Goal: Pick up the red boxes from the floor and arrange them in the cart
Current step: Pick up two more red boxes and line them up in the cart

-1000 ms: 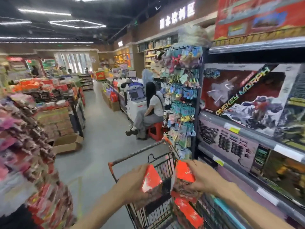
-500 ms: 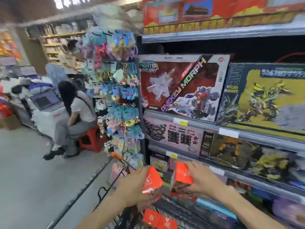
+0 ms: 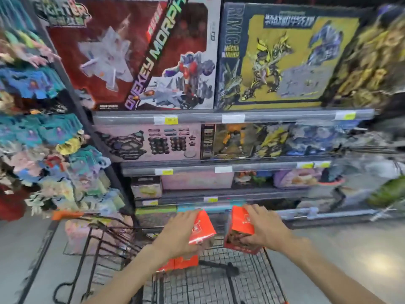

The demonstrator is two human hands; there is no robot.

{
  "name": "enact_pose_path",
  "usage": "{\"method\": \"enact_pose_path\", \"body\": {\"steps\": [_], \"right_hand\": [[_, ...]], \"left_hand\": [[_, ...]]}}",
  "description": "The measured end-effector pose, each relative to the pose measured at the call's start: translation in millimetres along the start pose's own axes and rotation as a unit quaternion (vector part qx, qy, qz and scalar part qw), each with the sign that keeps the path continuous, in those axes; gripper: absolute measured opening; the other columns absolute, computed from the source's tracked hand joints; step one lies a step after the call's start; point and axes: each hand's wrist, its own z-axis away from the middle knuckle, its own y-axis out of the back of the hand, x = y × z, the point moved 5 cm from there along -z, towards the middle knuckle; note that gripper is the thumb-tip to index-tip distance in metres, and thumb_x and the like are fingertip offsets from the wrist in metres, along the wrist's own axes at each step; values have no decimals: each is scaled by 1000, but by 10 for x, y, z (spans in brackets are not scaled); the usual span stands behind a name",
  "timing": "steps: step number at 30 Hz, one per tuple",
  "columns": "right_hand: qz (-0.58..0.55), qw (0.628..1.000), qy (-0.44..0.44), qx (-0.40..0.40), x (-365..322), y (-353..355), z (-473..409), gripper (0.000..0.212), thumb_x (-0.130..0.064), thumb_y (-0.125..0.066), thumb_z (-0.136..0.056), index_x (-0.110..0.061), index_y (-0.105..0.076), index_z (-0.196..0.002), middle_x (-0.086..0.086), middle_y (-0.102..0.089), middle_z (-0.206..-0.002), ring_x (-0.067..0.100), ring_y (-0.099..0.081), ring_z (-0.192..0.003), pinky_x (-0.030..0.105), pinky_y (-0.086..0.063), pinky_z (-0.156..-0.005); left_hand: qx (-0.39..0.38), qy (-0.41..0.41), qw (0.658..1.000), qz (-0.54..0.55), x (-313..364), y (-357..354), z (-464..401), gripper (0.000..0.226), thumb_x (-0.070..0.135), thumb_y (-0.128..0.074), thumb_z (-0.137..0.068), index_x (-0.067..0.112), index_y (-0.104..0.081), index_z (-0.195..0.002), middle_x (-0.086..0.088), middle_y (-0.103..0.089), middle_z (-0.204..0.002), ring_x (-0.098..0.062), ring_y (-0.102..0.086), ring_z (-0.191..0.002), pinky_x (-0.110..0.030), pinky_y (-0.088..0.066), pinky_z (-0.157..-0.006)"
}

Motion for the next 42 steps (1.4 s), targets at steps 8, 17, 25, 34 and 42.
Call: {"method": "enact_pose_path", "body": {"steps": [8,17,25,34,42], "right_hand": [[-35,998,-42,-36,440,-1005,-6,112,-87,-53,-61,-29,-27,-153,-5,-42,-144,22,-44,-133,39,-35,-110],[-45,998,-35,-22,622,-2104,-42,118,-105,-37,-62,-31,-26,-155,-11,-43,-146,16,-42,-135,38,-30,-116],[-50,998,-31,-28,668,-2514,-140,123,-108,-27,-60,-27,-30,-152,-7,-46,-143,18,-45,-133,41,-28,-121],[-52,998,-19,7,700,-2787,-374,110,-105,-22,-65,-27,-41,-142,-4,-57,-126,23,-56,-118,47,-40,-113],[14,1000,3,-11,746,-3173,-680,103,-95,-21,-72,-22,-42,-141,2,-58,-123,27,-57,-113,49,-40,-110]], "left_hand": [[-51,-38,998,15,48,-1152,-316,104,67,-62,-78,23,-12,-158,2,-38,-150,-23,-35,-131,-41,-31,-108],[-101,-52,993,12,-14,-2261,-587,106,42,-74,-85,26,2,-157,1,-23,-159,-22,-21,-145,-41,-8,-120],[-82,-58,995,21,-129,-2831,-866,107,43,-77,-83,27,0,-157,4,-31,-152,-20,-28,-138,-38,-17,-119],[-59,-56,997,19,-245,-3221,-1089,109,44,-78,-82,25,-2,-158,3,-29,-156,-20,-29,-139,-38,-20,-120],[-67,-26,997,-10,-458,-3583,-1028,107,41,-74,-87,19,3,-159,-3,-26,-157,-24,-28,-142,-39,-16,-121]]}}
